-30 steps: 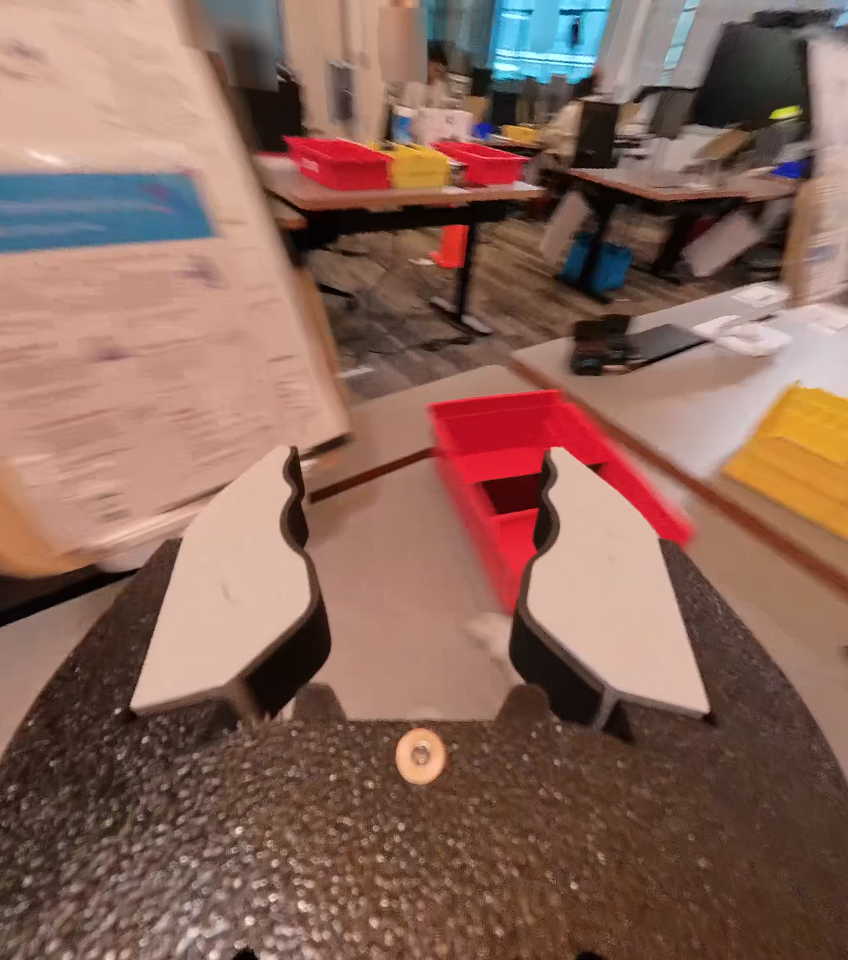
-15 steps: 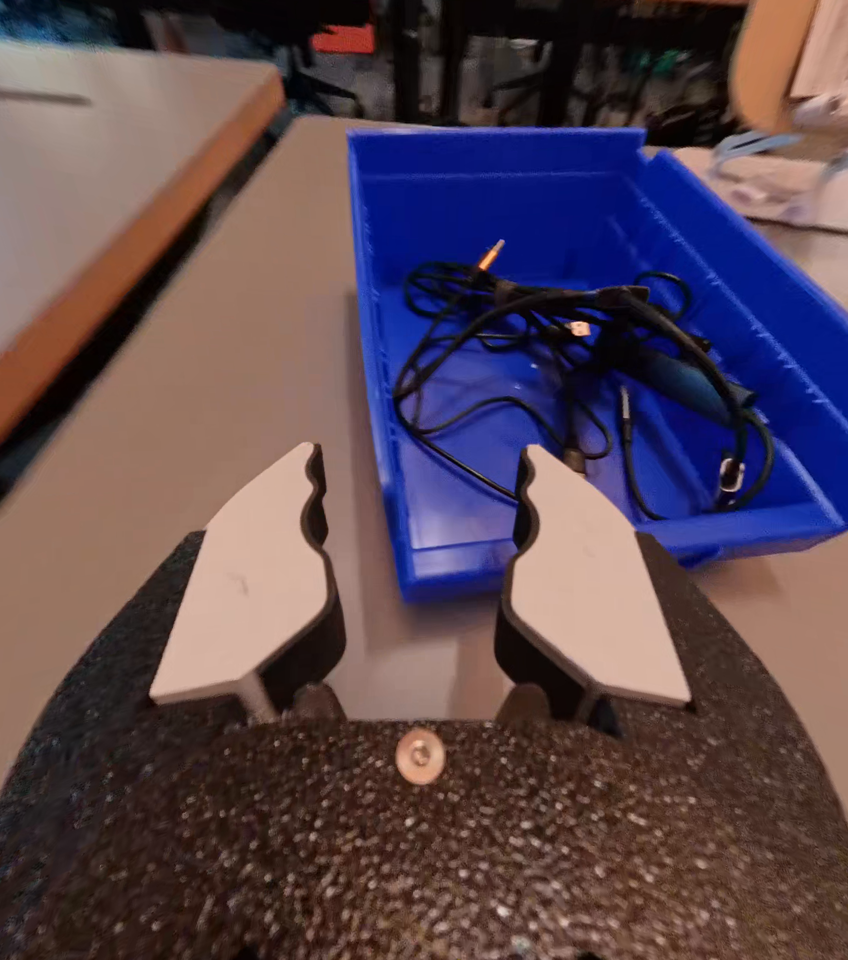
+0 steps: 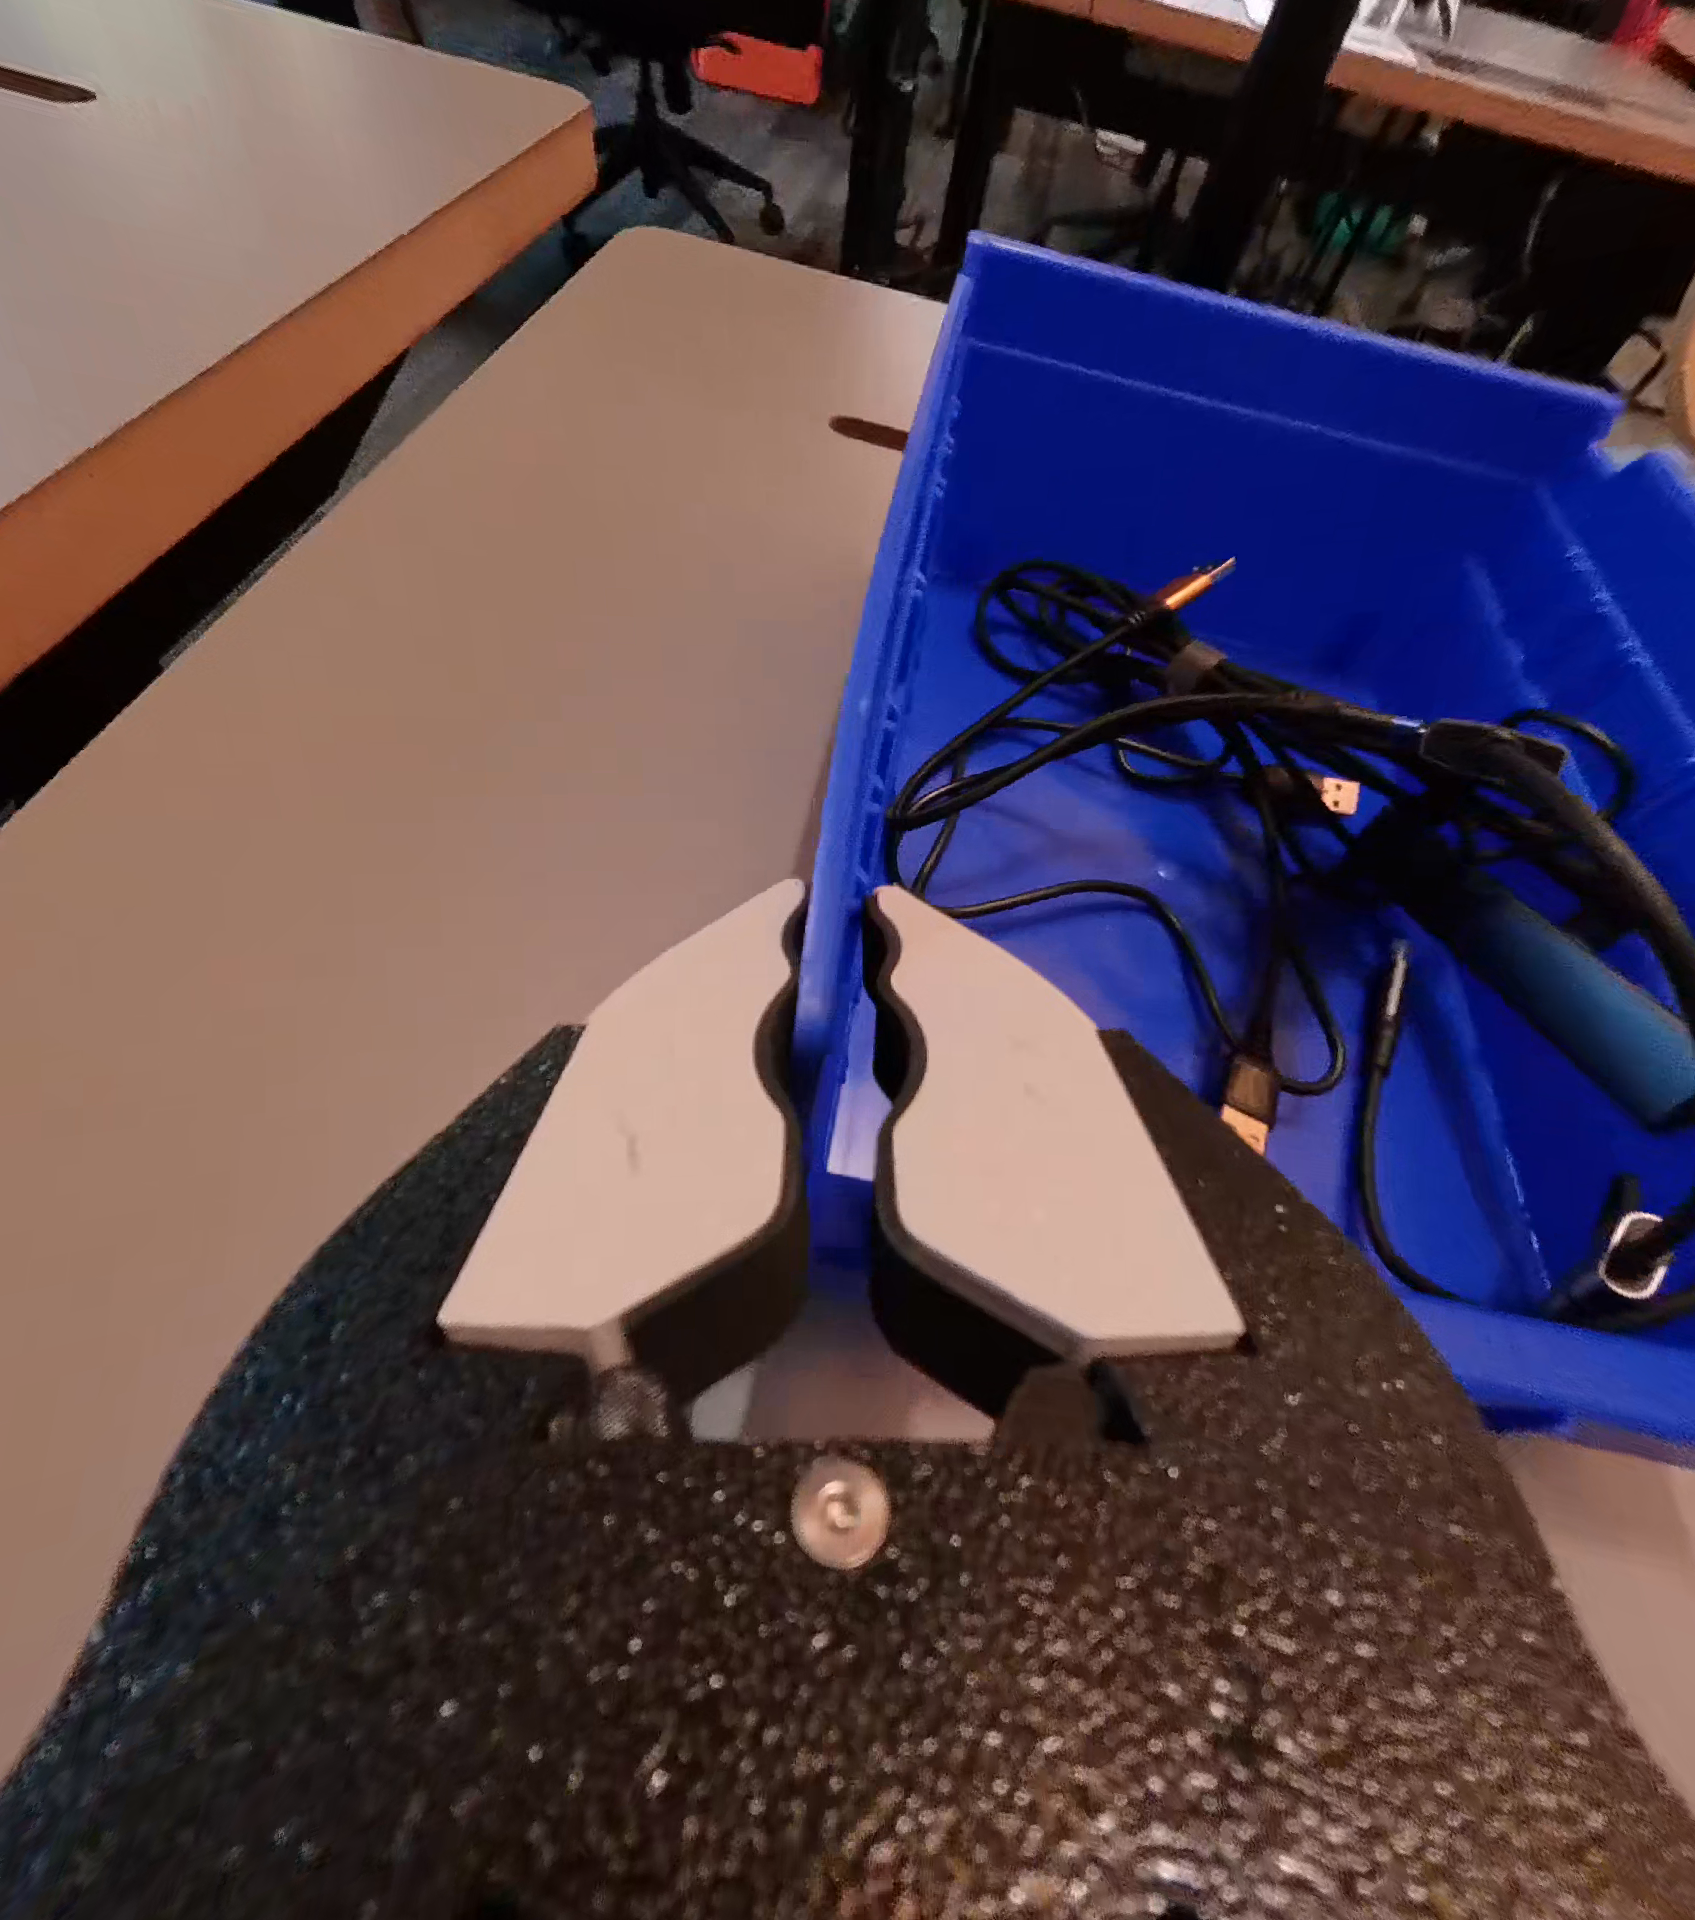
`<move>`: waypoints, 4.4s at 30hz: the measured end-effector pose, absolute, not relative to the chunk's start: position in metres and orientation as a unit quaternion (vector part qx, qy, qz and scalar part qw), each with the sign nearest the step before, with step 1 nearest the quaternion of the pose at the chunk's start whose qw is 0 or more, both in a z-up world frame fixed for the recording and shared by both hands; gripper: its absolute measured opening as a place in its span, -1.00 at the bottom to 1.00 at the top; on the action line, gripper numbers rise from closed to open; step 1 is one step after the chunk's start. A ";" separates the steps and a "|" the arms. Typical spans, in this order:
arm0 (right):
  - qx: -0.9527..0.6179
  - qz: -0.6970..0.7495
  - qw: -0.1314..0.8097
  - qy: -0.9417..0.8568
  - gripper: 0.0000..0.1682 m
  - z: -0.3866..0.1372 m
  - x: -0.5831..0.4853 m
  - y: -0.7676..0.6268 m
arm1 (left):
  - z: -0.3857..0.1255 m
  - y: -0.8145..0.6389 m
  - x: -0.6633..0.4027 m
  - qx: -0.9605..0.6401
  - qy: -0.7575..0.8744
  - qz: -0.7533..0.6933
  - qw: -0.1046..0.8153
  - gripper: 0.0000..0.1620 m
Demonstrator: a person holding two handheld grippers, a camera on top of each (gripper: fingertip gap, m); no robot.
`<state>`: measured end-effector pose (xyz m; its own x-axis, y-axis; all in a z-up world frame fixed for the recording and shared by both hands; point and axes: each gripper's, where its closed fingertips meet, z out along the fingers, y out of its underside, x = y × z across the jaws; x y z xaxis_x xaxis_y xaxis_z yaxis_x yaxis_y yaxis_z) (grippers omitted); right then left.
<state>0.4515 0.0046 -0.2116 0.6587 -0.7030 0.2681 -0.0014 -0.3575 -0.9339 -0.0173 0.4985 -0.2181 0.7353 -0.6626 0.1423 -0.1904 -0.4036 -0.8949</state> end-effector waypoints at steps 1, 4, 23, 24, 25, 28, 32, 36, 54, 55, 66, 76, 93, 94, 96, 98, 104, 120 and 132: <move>-0.751 -0.338 0.516 0.238 -0.95 -0.211 0.453 0.005 | -0.218 0.503 -0.013 -0.802 0.258 -0.250 0.478 -0.91; -0.753 -0.339 0.510 0.240 -0.95 -0.211 0.458 0.007 | -0.218 0.515 -0.005 -0.805 0.250 -0.237 0.483 -0.92; -0.763 -0.187 0.599 0.159 -0.48 -0.207 0.339 0.014 | -0.146 0.462 0.079 -0.716 0.417 -0.337 0.447 -0.16; -0.764 -0.190 0.598 0.149 -0.48 -0.207 0.336 0.017 | -0.147 0.467 0.088 -0.714 0.423 -0.347 0.436 -0.20; -0.769 -0.187 0.597 0.133 -0.48 -0.208 0.332 0.020 | -0.153 0.473 0.096 -0.719 0.432 -0.347 0.420 -0.20; -0.777 -0.180 0.590 0.121 -0.47 -0.211 0.327 0.023 | -0.182 0.478 0.117 -0.739 0.468 -0.351 0.336 -0.23; -0.767 -0.176 0.607 0.113 -0.46 -0.206 0.323 0.021 | -0.200 0.482 0.133 -0.743 0.482 -0.343 0.314 -0.49; -0.767 -0.167 0.608 0.119 -0.47 -0.207 0.325 0.021 | -0.214 0.485 0.134 -0.758 0.479 -0.308 0.318 -0.68; -0.779 -0.120 0.610 0.080 -0.36 -0.208 0.307 0.029 | -0.039 0.343 0.145 -0.377 0.678 -0.125 0.618 -0.70; -0.770 -0.104 0.624 0.080 -0.35 -0.202 0.302 0.031 | -0.028 0.321 0.146 -0.352 0.687 -0.147 0.619 -0.70; -0.608 0.068 0.783 -0.112 -0.25 -0.087 0.195 0.017 | -0.048 0.109 0.133 -0.105 0.804 -0.499 0.306 -0.69; -0.622 0.062 0.766 -0.153 -0.62 -0.103 0.172 0.020 | -0.109 0.060 0.153 -0.092 0.791 -0.541 0.271 -0.70; -0.657 0.057 0.734 -0.163 -0.71 -0.126 0.173 0.014 | -0.118 0.061 0.158 -0.098 0.755 -0.611 0.217 -0.69; -0.646 0.047 0.746 -0.156 -0.71 -0.122 0.173 0.016 | -0.118 0.063 0.160 -0.113 0.751 -0.616 0.210 -0.66; -0.645 0.002 0.750 -0.146 -0.71 -0.122 0.176 0.021 | -0.116 0.069 0.169 -0.142 0.735 -0.621 0.233 -0.57; -0.641 -0.029 0.754 -0.144 -0.71 -0.122 0.173 0.026 | -0.109 0.075 0.173 -0.157 0.711 -0.634 0.261 -0.57; -0.633 -0.179 0.749 -0.080 -0.71 -0.120 0.201 0.029 | -0.094 0.147 0.196 -0.346 0.609 -0.570 0.430 -0.15; -0.617 -0.325 0.709 -0.103 -0.71 -0.137 0.189 0.043 | -0.150 0.076 0.220 -0.529 0.269 -0.803 -0.054 -0.74; -0.725 -0.074 0.677 -0.099 -0.49 -0.110 0.210 0.019 | -0.159 0.081 0.187 -0.503 0.518 -0.679 -0.133 -0.90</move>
<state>0.2099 0.0194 -0.1099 0.9695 0.0434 0.2410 0.2434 -0.0625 -0.9679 0.1872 0.0808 -0.1593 -0.4592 -0.3406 0.8204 -0.7009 -0.4286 -0.5702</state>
